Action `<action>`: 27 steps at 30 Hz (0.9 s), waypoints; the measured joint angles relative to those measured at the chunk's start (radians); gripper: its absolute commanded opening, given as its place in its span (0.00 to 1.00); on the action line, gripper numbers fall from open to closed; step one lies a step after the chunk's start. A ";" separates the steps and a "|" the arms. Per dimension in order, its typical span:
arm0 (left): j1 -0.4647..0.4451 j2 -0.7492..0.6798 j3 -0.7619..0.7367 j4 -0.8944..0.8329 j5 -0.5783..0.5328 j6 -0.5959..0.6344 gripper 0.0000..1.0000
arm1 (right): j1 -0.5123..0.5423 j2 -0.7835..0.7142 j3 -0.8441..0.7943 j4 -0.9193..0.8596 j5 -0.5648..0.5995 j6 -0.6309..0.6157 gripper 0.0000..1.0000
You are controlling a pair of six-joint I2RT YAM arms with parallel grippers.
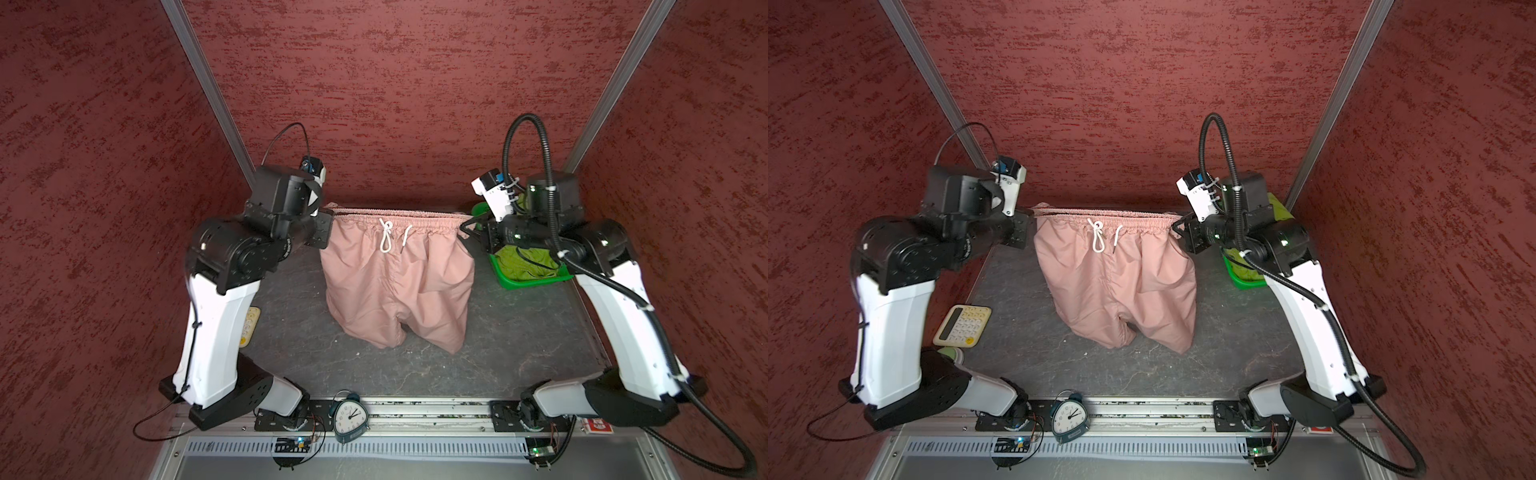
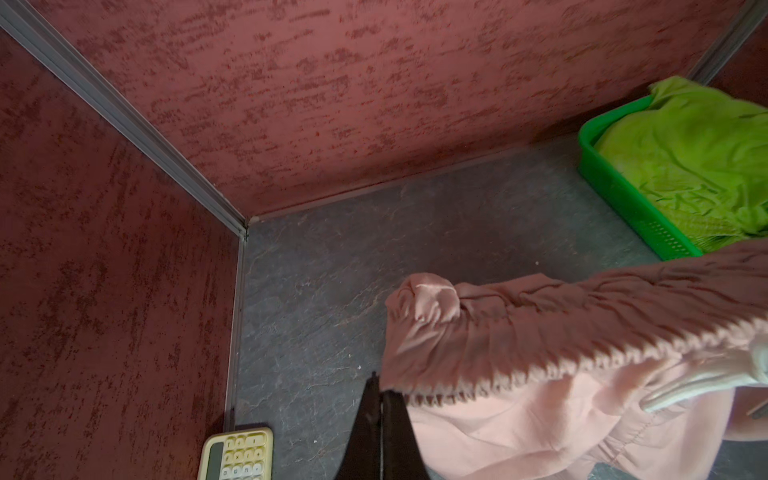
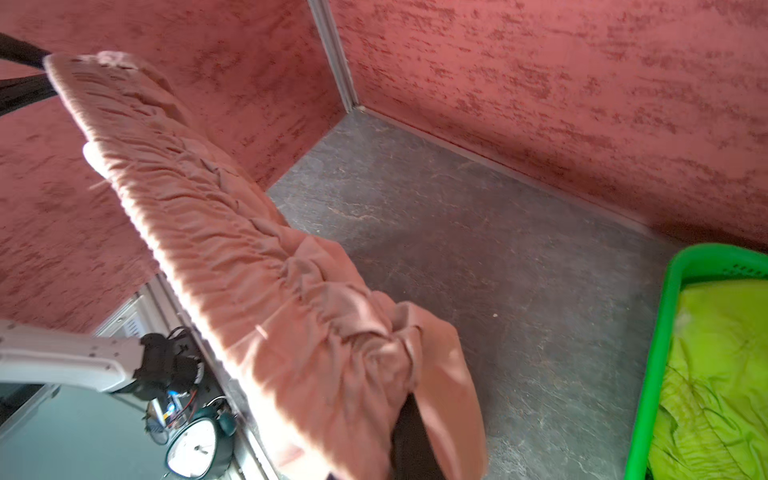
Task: Fold and stack the shorts
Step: 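Lift the waistband with both grippers and stretch it apart, hanging the shorts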
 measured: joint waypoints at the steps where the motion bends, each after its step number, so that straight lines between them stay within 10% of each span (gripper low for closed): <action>1: 0.015 0.027 -0.011 0.012 0.006 0.005 0.00 | 0.000 0.030 -0.001 0.008 0.023 0.007 0.00; 7: 0.038 0.107 -0.013 0.068 0.087 0.025 0.00 | -0.005 0.068 -0.060 0.061 0.040 0.013 0.00; 19: -0.155 -0.285 -0.058 0.131 0.195 0.044 0.00 | -0.005 -0.259 -0.018 0.139 -0.206 -0.021 0.00; 27: -0.172 -0.250 0.102 0.055 0.079 0.041 0.00 | 0.000 -0.240 -0.008 0.111 -0.181 -0.014 0.00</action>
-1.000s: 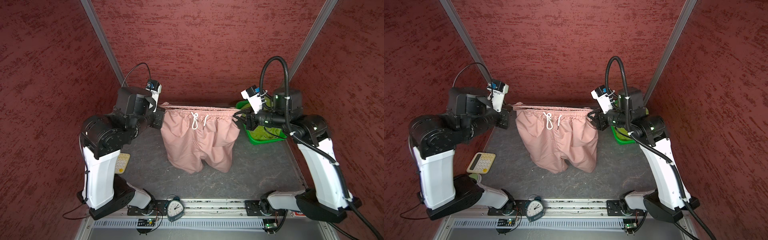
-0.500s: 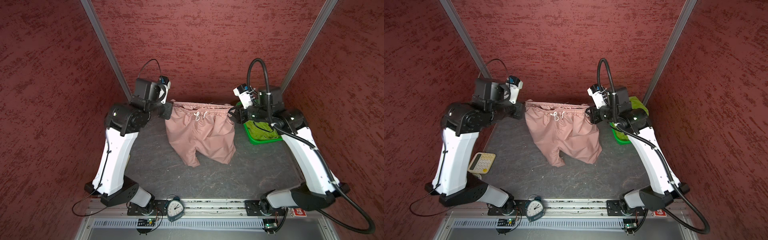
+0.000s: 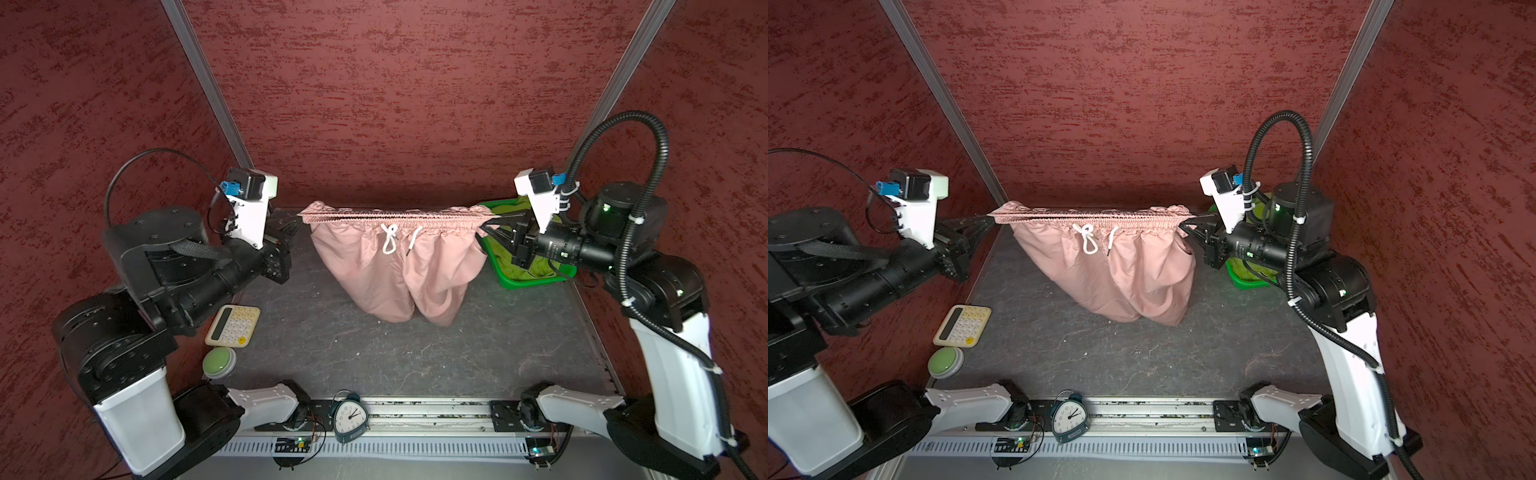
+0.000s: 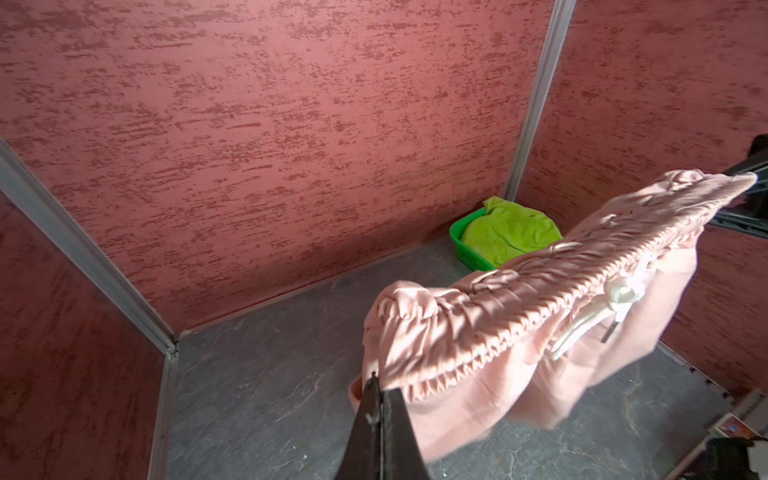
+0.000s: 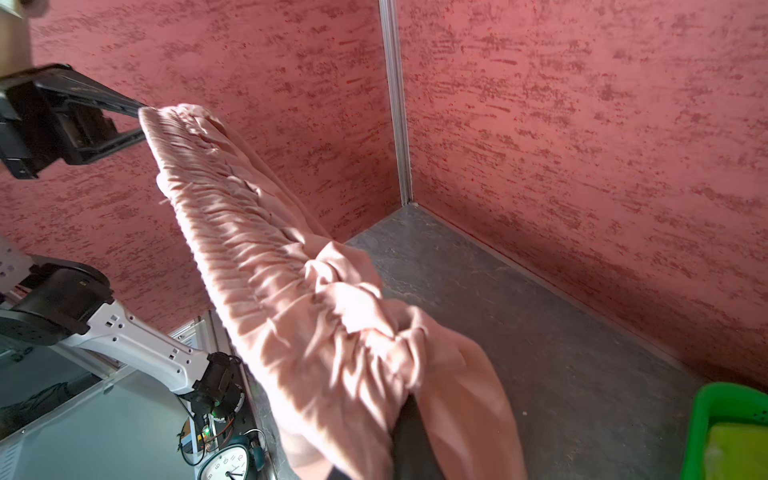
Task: Fold and stack the shorts
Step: 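Lift the waistband with both grippers and stretch it apart, hanging the shorts, then lower the pink shorts flat onto the table with both grippers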
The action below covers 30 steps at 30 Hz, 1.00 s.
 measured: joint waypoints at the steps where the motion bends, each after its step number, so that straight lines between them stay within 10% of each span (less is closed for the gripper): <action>1: 0.001 0.017 0.000 -0.006 -0.029 0.001 0.00 | 0.001 0.016 0.002 -0.011 0.026 0.002 0.00; 17: 0.477 0.333 -0.473 0.271 0.203 0.014 0.00 | 0.008 0.540 0.094 -0.069 0.331 0.014 0.00; 27: 0.573 0.747 -0.484 0.498 0.227 0.011 0.00 | -0.002 1.211 0.649 -0.098 0.381 0.017 0.00; 30: 0.585 0.831 -0.481 0.545 0.249 0.004 0.20 | -0.016 1.298 0.682 -0.077 0.371 0.040 0.28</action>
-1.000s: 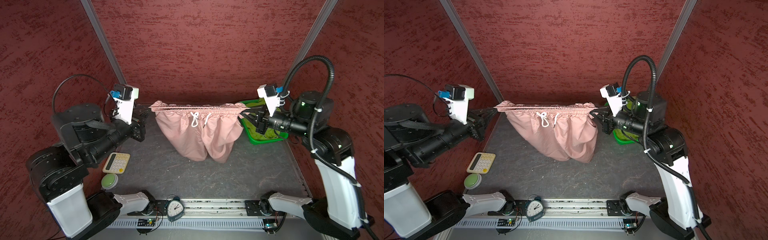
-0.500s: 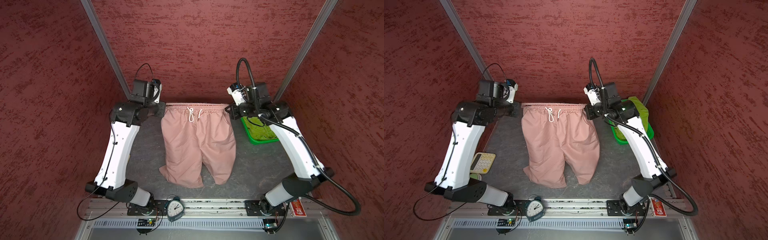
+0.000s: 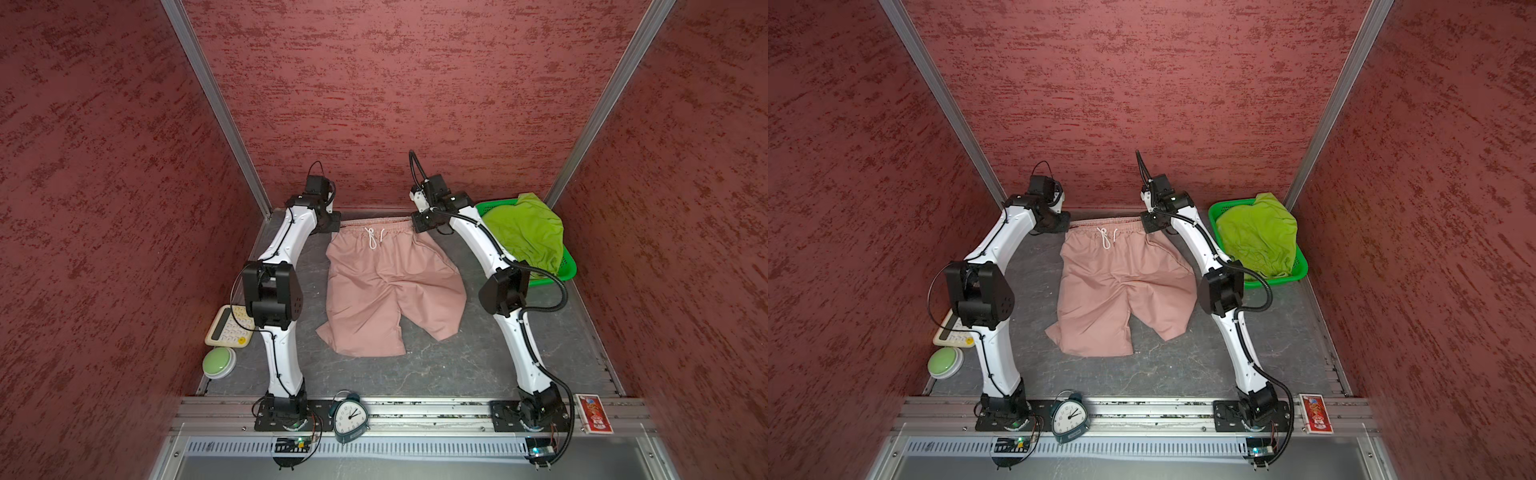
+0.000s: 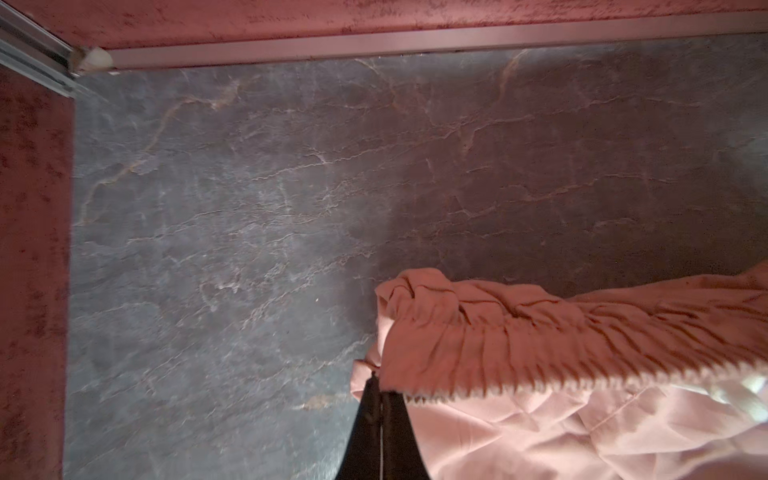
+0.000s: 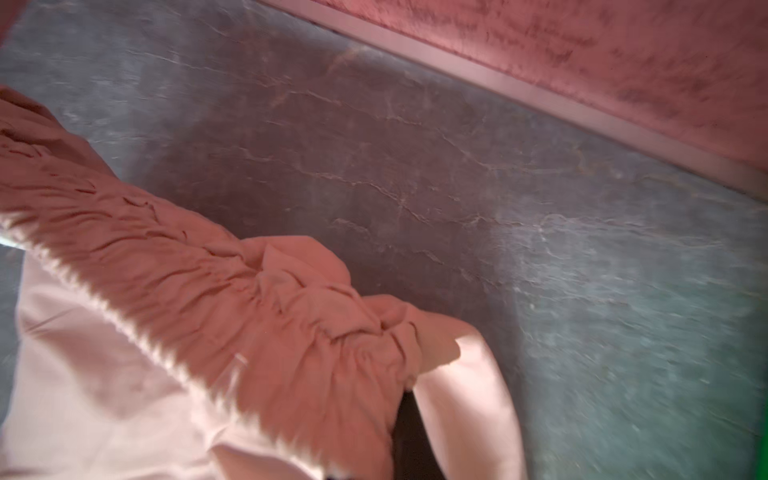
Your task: Fold and stack the shorts
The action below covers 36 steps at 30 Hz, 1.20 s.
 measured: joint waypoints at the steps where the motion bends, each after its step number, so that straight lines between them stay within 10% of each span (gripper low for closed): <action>1: 0.002 0.016 0.000 0.010 0.006 -0.006 0.31 | -0.006 0.013 -0.005 0.010 -0.010 0.003 0.37; 6: 0.048 0.043 0.046 0.021 0.012 -0.047 1.00 | -0.045 -0.012 -0.119 0.113 -0.124 0.041 0.69; 15: 0.180 -0.082 -0.012 0.042 0.113 -0.098 1.00 | -0.063 -0.587 -0.790 0.357 -0.084 0.080 0.82; 22: -0.151 -0.171 -0.150 0.128 0.338 0.025 0.99 | -0.066 -1.128 -1.412 0.553 0.008 0.195 0.81; 36: -0.181 0.220 -0.009 0.140 0.332 0.064 0.99 | -0.065 -1.409 -2.048 0.666 -0.050 0.439 0.74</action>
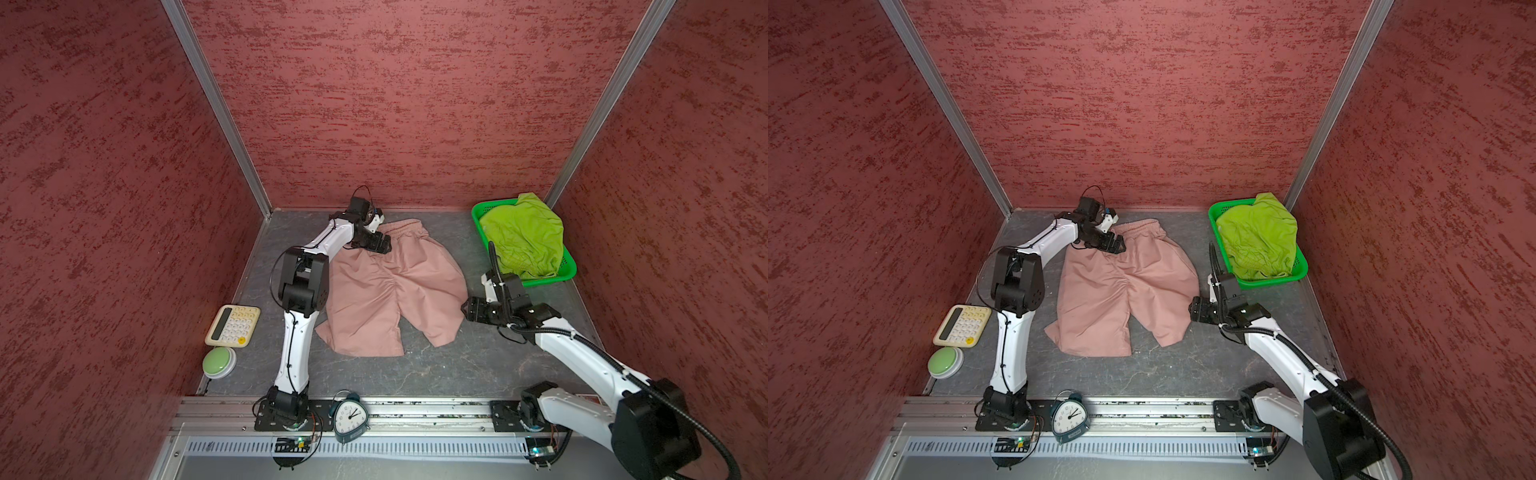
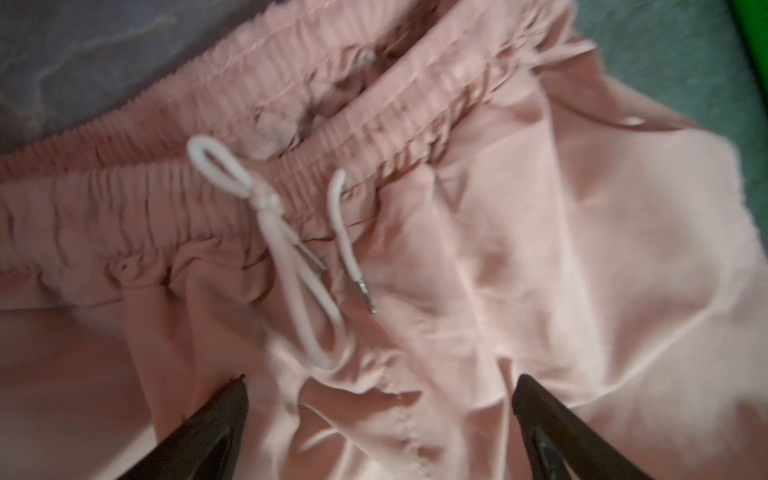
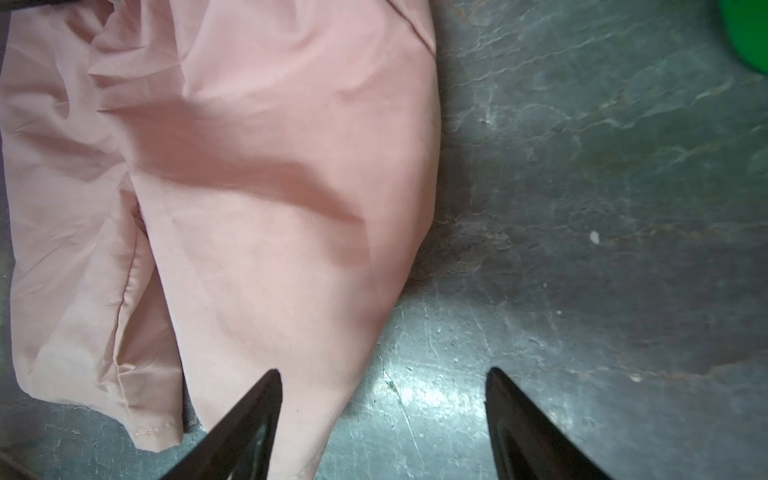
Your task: Fold and stack the shorts
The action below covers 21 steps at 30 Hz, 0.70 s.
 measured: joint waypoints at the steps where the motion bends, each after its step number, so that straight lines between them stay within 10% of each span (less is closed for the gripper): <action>1: 0.007 0.002 -0.002 -0.001 -0.013 -0.010 0.99 | 0.000 0.007 -0.012 0.025 -0.006 0.008 0.74; 8: 0.065 -0.034 -0.126 0.049 -0.078 -0.081 0.99 | 0.000 0.168 -0.031 0.215 -0.033 0.036 0.57; 14: 0.177 -0.156 -0.329 0.122 -0.059 -0.182 0.99 | 0.017 0.338 0.052 0.259 -0.031 0.017 0.05; 21: 0.245 -0.237 -0.449 0.132 -0.060 -0.262 0.99 | 0.187 0.551 0.483 0.147 0.158 -0.045 0.03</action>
